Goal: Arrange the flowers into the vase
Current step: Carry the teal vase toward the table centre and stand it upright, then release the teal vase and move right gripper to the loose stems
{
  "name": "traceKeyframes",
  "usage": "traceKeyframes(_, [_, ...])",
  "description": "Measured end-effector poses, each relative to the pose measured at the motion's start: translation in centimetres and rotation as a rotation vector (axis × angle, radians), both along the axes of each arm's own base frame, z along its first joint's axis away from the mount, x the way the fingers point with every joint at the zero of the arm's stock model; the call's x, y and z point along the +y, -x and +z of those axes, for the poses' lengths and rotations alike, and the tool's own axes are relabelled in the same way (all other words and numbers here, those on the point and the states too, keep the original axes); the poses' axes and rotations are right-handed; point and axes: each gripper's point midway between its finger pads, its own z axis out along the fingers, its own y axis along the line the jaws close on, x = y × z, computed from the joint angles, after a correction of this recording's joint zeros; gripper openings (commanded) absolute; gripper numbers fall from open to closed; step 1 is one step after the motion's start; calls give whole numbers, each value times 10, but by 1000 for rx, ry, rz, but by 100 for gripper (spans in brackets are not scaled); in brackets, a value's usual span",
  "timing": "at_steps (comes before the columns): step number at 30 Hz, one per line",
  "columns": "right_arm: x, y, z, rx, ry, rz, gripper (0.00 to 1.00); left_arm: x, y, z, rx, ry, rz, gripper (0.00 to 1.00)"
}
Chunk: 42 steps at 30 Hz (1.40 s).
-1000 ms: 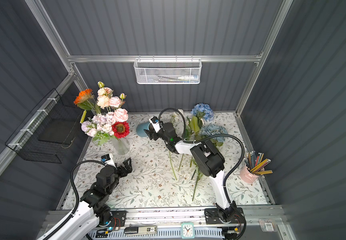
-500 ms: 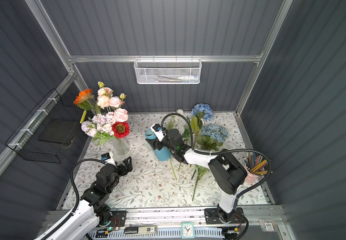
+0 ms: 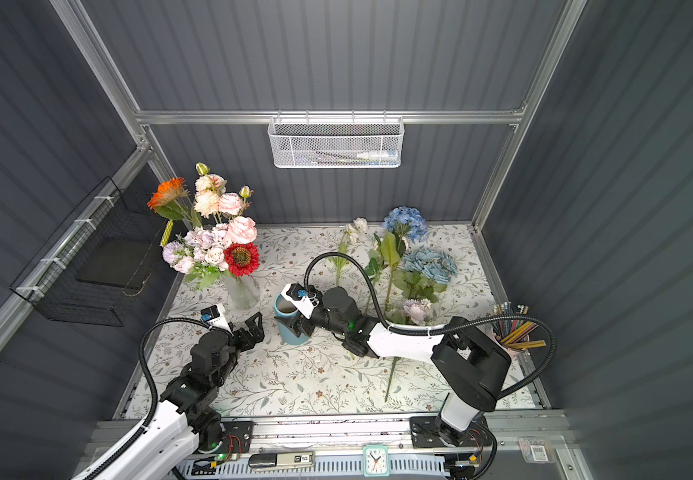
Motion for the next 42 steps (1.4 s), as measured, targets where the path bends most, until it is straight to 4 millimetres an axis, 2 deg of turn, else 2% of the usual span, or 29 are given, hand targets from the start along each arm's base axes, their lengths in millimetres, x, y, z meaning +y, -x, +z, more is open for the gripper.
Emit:
traceKeyframes(3, [-2, -1, -3, -8, -10, -16, 14, -2, 0, 0, 2, 4, -10, 100])
traceKeyframes(6, [-5, -2, -2, -17, -23, -30, 20, -4, 1, 0, 3, 9, -23, 100])
traceKeyframes(8, [-6, -2, -3, -17, -29, -34, 29, -6, 1, 0, 3, 14, -35, 100])
traceKeyframes(10, [-8, -2, -3, -22, -42, -39, 45, -8, 2, 2, 2, 19, -44, 100])
traceKeyframes(13, [-11, -2, -3, -21, -59, -51, 64, -13, 1, 10, -6, 30, -70, 100])
traceKeyframes(15, [-12, -2, -3, -15, -63, -57, 69, -18, -1, 20, -19, 36, -90, 100])
traceKeyframes(21, [-22, 1, -2, 3, -55, -71, 77, -29, -7, 54, -62, 43, -142, 100])
traceKeyframes(25, [-27, 3, -3, 30, -43, -66, 81, -35, -8, 69, -82, 48, -169, 100])
traceKeyframes(31, [-27, 4, -5, 38, -37, -62, 85, -45, -7, 76, -83, 65, -221, 100])
traceKeyframes(37, [-24, 0, 14, 2, -90, -63, 88, -63, -4, 86, -84, 104, -318, 100])
traceKeyframes(42, [-24, -1, 10, 14, -93, -66, 90, -76, -3, 88, -74, 136, -379, 100])
